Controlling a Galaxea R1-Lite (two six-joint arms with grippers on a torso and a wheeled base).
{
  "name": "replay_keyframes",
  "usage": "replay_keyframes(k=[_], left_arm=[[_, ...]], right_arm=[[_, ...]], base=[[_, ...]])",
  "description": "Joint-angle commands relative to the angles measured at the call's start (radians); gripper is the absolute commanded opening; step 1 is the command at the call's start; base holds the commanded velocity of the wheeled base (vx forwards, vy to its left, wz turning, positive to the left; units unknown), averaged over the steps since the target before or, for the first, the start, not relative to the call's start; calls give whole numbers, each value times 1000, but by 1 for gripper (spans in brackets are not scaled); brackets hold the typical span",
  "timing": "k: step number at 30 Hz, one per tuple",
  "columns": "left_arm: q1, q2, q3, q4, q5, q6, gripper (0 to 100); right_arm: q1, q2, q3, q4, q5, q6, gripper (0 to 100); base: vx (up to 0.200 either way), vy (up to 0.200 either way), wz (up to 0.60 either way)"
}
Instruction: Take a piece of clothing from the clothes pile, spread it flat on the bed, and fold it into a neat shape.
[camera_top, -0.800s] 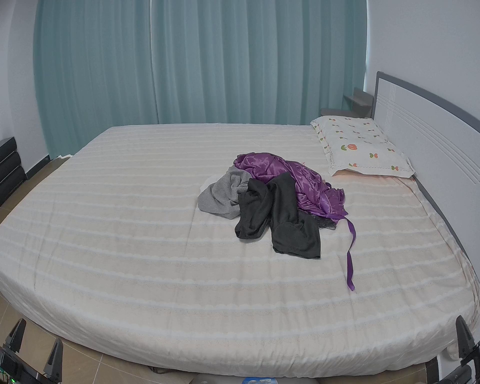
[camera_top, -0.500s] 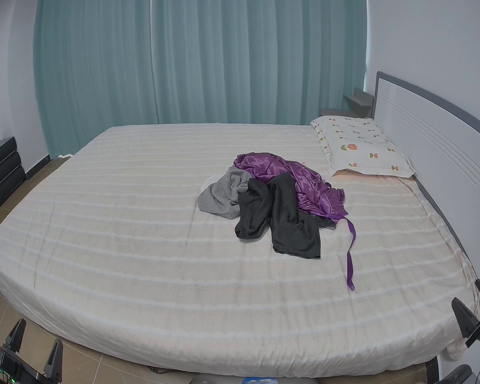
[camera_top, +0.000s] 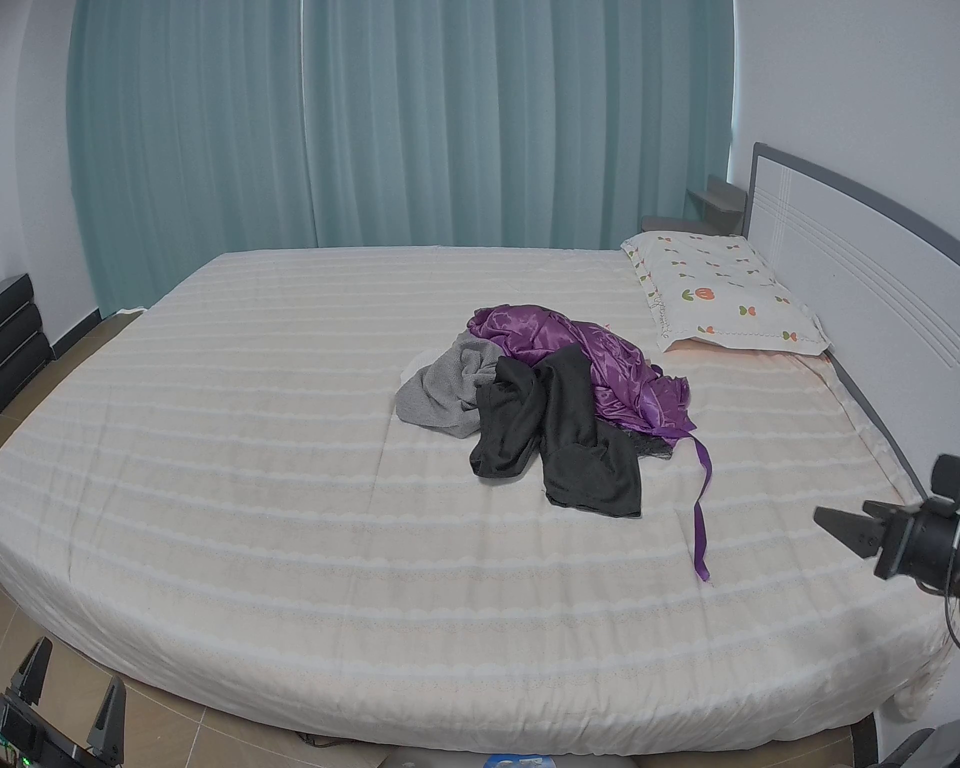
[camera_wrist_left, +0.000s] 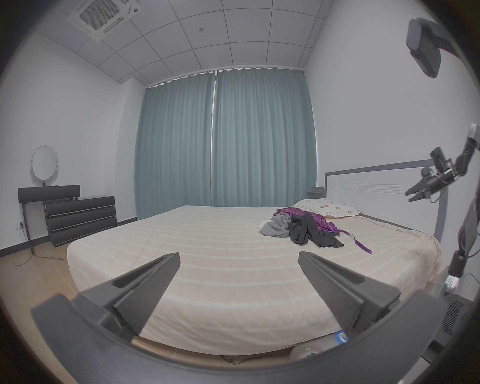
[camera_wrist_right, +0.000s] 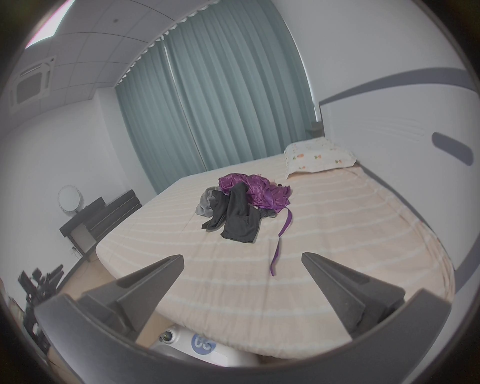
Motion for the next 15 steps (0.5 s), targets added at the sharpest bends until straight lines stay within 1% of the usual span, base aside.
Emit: replay_keyframes(k=[1, 2, 3, 4, 5, 8, 9, 10, 11, 13, 15], left_arm=[[0, -18, 17, 0, 1, 0, 100], [-1, -18, 17, 0, 1, 0, 100], [-1, -18, 17, 0, 1, 0, 100], [0, -18, 17, 0, 1, 0, 100], [0, -18, 17, 0, 1, 0, 100], [0, -18, 17, 0, 1, 0, 100], [0, -18, 17, 0, 1, 0, 100], [0, -18, 17, 0, 1, 0, 100], [0, -18, 17, 0, -1, 0, 100], [0, -18, 17, 0, 1, 0, 100], [0, -18, 17, 0, -1, 0, 100]], right_arm=[[49, 565, -268, -167, -3, 118, 100], [55, 618, -295, -190, -6, 135, 100], [55, 618, -295, -190, -6, 135, 100], [68, 718, -350, -226, -12, 169, 100], [72, 767, -384, -239, -20, 190, 100], [91, 890, -481, -243, -35, 275, 100], [92, 896, -487, -243, -35, 279, 100], [101, 971, -557, -243, -38, 336, 100], [106, 1007, -591, -243, -40, 359, 100], [107, 1066, -648, -240, -43, 382, 100], [107, 1131, -699, -237, -44, 387, 100]], base=[[0, 0, 0], [0, 0, 0], [0, 0, 0], [0, 0, 0], [0, 0, 0], [0, 0, 0], [0, 0, 0], [0, 0, 0], [0, 0, 0], [0, 0, 0], [0, 0, 0]])
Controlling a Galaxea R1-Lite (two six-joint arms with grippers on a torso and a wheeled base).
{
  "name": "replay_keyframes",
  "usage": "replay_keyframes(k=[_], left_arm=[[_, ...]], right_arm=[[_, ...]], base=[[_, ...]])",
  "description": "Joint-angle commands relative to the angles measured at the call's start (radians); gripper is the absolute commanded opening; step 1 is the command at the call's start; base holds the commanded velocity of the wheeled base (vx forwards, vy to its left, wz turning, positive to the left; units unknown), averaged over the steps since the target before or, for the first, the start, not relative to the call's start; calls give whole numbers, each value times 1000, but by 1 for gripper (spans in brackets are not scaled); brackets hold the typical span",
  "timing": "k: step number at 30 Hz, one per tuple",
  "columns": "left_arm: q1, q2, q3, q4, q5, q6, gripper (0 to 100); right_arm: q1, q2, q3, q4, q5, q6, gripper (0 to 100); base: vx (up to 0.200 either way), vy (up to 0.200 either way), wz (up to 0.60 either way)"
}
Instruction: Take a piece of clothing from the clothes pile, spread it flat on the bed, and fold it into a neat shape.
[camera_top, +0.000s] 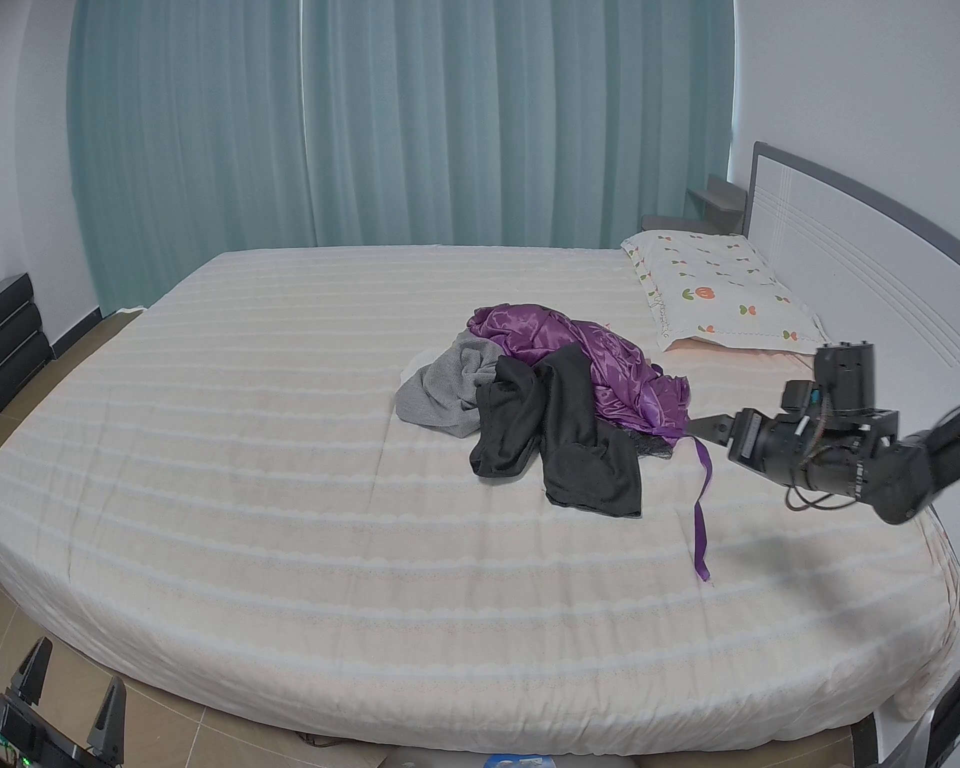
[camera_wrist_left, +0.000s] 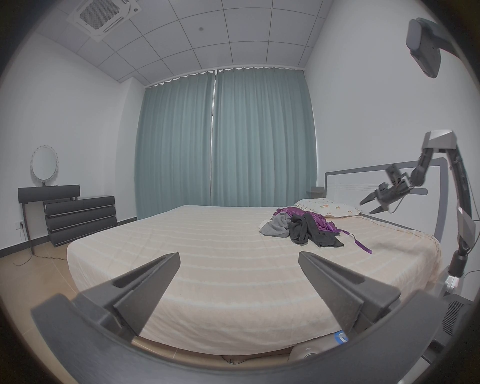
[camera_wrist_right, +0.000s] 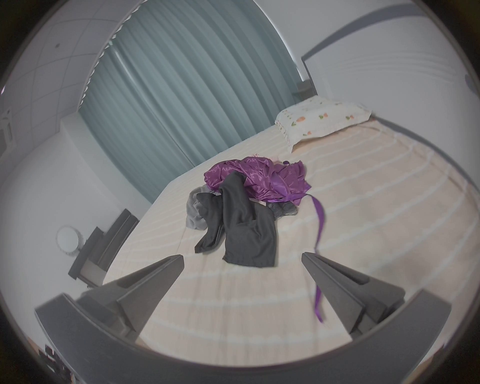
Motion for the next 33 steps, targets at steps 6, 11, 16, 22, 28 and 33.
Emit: replay_keyframes(k=[6, 11, 16, 22, 28, 33], left_arm=[[1, -18, 18, 0, -1, 0, 100], [1, -18, 18, 0, 1, 0, 100], [1, -18, 18, 0, -1, 0, 100], [1, -18, 18, 0, 1, 0, 100], [1, -18, 18, 0, 1, 0, 100], [1, -18, 18, 0, -1, 0, 100]], right_arm=[[37, 587, -415, -39, -35, 141, 100], [38, 708, -541, -36, -126, 163, 100], [52, 765, -611, -28, -129, 175, 100], [80, 823, -689, -27, -141, 186, 100], [93, 847, -725, -27, -143, 186, 100], [93, 849, -731, -28, -141, 187, 0]], base=[[0, 0, 0], [0, 0, 0], [0, 0, 0], [0, 0, 0], [0, 0, 0], [0, 0, 0]])
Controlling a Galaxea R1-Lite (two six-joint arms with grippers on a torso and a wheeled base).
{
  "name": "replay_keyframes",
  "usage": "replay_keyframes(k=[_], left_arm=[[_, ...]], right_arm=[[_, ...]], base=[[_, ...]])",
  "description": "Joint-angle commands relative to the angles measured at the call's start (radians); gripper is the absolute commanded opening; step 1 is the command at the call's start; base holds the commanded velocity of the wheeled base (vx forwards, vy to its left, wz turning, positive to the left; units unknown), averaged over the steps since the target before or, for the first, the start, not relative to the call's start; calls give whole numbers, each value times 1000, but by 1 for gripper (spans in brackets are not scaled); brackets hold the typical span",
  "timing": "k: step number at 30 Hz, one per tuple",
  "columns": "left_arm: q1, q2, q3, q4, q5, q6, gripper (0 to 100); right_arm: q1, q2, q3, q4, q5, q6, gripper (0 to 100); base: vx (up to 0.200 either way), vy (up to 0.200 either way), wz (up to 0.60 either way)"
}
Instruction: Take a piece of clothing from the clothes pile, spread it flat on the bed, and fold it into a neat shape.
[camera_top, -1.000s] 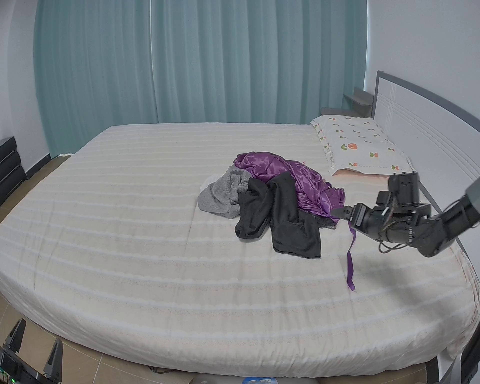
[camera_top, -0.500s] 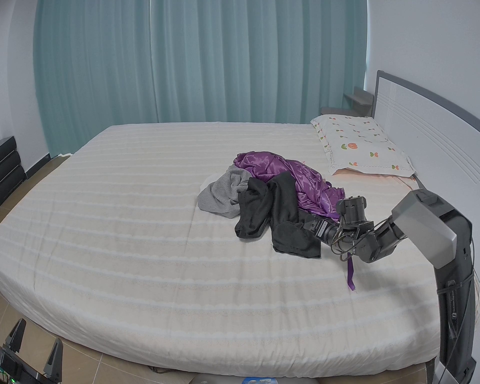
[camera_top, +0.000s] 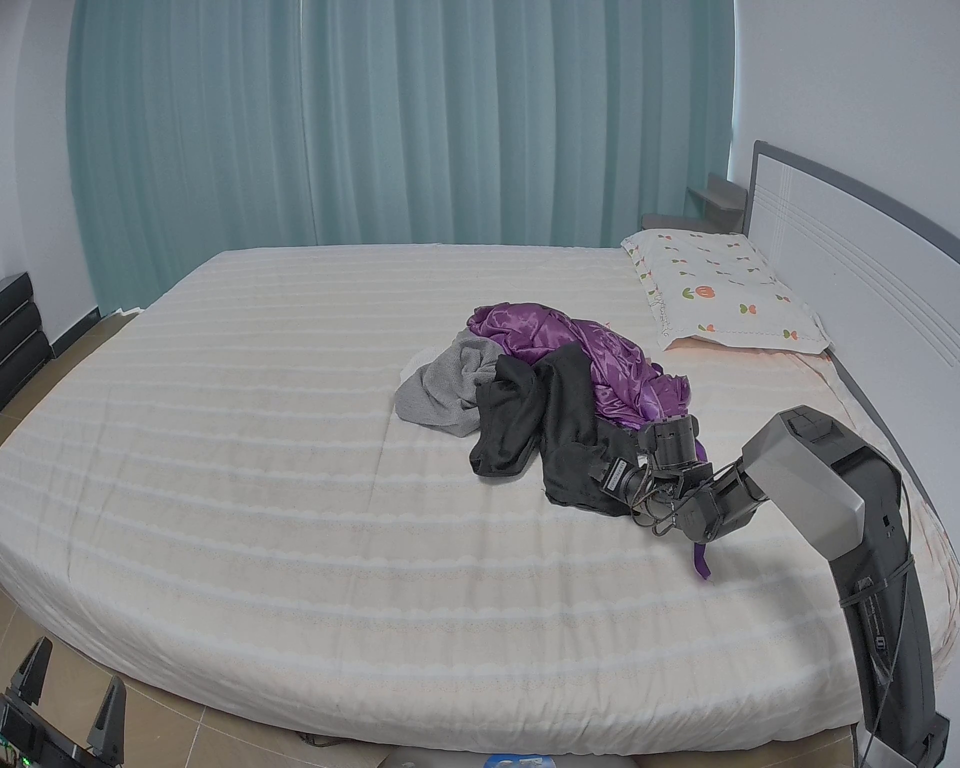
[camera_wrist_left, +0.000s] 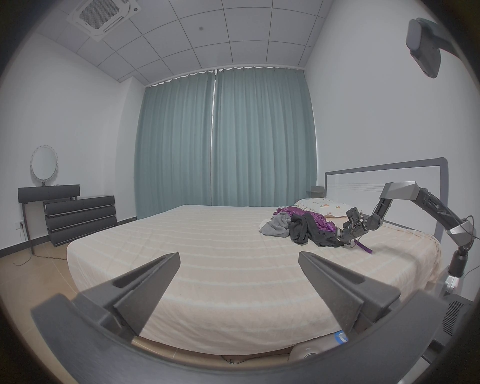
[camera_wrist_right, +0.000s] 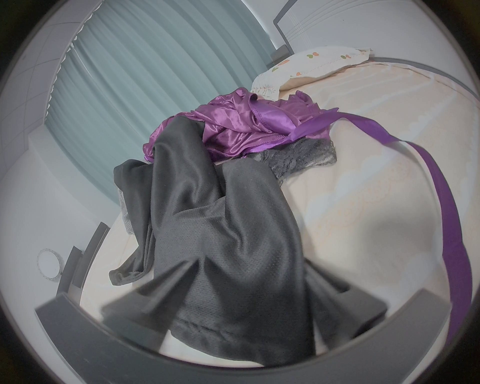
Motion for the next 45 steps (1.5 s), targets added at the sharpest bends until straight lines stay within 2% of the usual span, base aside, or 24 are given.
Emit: replay_keyframes(k=[1, 5, 11, 13, 17, 19, 23, 28, 29, 35, 40, 45], left_arm=[[0, -18, 17, 0, -1, 0, 100], [0, -18, 17, 0, -1, 0, 100], [0, -18, 17, 0, -1, 0, 100], [0, -18, 17, 0, -1, 0, 100], [0, -18, 17, 0, -1, 0, 100], [0, -18, 17, 0, 1, 0, 100], [0, -18, 17, 0, -1, 0, 100], [0, -18, 17, -2, -2, 0, 100], [0, -18, 17, 0, -1, 0, 100], [-1, -18, 17, -2, -2, 0, 100], [-1, -18, 17, -5, -25, 40, 100], [-1, -18, -1, -23, -28, 26, 100]], right_arm=[[4, 10, -6, 0, 3, 1, 0], [5, -4, 5, -12, 4, 27, 0], [4, -125, 80, -23, 21, 181, 0], [4, -208, 175, -49, 44, 213, 0], [10, -354, 378, -172, 122, 213, 0], [28, -423, 476, -248, 138, 213, 0], [47, -541, 643, -370, 141, 205, 0], [57, -639, 758, -423, 141, 205, 0], [79, -697, 818, -454, 141, 205, 0], [126, -834, 899, -483, 139, 182, 0], [140, -1001, 887, -491, 139, 179, 0], [186, -1102, 888, -481, 145, 164, 0]], base=[[0, 0, 0], [0, 0, 0], [0, 0, 0], [0, 0, 0], [0, 0, 0], [0, 0, 0], [0, 0, 0], [0, 0, 0], [0, 0, 0], [0, 0, 0], [0, 0, 0], [0, 0, 0]])
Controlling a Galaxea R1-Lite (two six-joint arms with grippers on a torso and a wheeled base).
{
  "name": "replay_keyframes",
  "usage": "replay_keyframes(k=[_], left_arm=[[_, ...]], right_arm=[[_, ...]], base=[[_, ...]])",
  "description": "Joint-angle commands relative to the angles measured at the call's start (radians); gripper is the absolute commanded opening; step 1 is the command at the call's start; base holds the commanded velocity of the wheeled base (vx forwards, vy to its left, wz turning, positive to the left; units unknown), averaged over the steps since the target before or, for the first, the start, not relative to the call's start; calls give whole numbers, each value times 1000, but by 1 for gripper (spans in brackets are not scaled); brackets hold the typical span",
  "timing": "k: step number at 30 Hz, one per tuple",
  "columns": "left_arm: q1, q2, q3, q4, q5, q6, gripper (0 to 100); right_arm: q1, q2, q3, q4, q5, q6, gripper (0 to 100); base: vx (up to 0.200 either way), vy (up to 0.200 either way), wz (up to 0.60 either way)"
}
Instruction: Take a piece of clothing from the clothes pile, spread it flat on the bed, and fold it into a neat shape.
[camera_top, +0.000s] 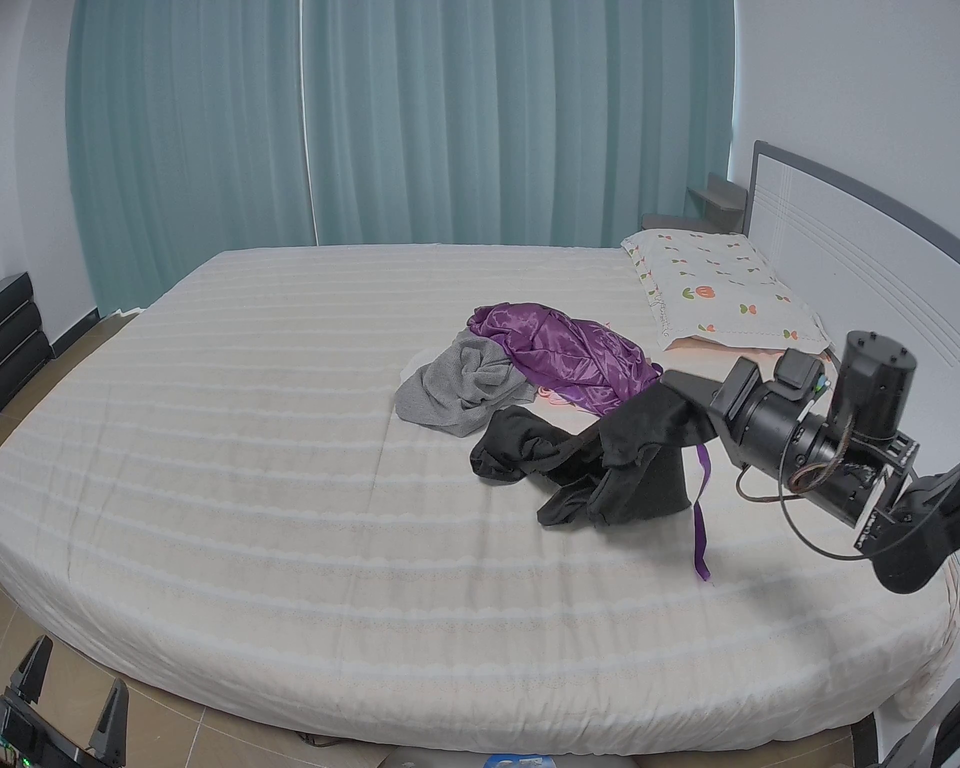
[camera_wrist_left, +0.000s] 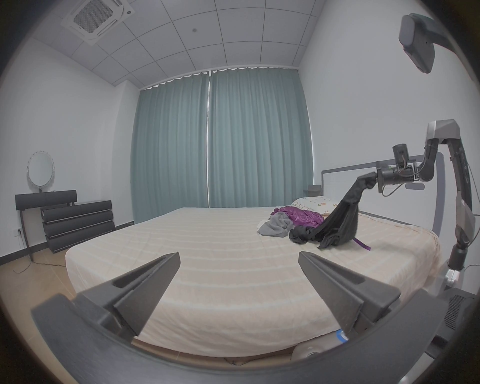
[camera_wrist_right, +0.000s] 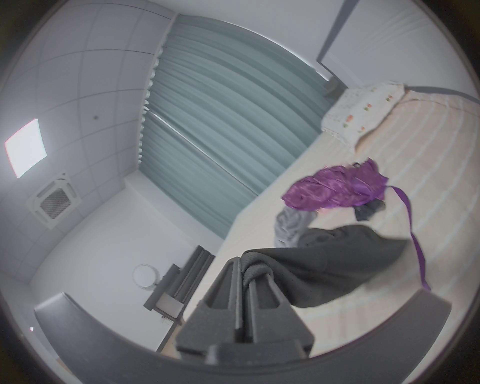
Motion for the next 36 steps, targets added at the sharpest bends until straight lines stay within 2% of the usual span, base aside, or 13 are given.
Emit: replay_keyframes(k=[1, 2, 4, 8, 13, 15, 16, 19, 24, 25, 30, 32, 36], left_arm=[[0, -18, -22, -28, -9, -16, 100], [-6, 18, -153, -60, -11, -112, 100], [-10, 79, -240, -60, -46, -171, 100], [-12, 202, -263, -59, -190, -110, 100], [-30, 466, -260, -82, -275, -95, 100], [-47, 501, -260, -83, -304, -81, 100], [-95, 601, -262, -91, -338, -29, 100], [-128, 726, -262, -117, -335, 13, 100], [-214, 995, -260, -254, -335, 7, 100], [-217, 1001, -260, -260, -335, 7, 100], [-296, 1268, -262, -447, -325, -9, 100], [-311, 1375, -263, -585, -298, -20, 100], [-365, 1576, -269, -752, -243, -121, 100]], right_arm=[[48, -185, 1, -2, 3, -16, 0], [51, -208, -1, -4, 0, -17, 0], [68, -214, 10, -2, 0, -17, 0], [97, -230, -7, -4, -28, -25, 0], [128, -257, -1, 12, -35, -42, 0], [137, -262, 3, 12, -39, -42, 0], [139, -283, 4, 13, -37, -42, 0], [136, -303, 1, 24, -35, -43, 0], [137, -293, 27, 42, -28, -43, 0], [136, -293, 27, 42, -28, -43, 0], [106, -290, 29, 44, -25, -42, 0], [105, -288, 24, 44, -25, -43, 0], [105, -270, 22, 44, -28, -43, 0]], base=[[0, 0, 0], [0, 0, 0], [0, 0, 0], [0, 0, 0], [0, 0, 0], [0, 0, 0], [0, 0, 0], [0, 0, 0], [0, 0, 0], [0, 0, 0], [0, 0, 0], [0, 0, 0], [0, 0, 0]])
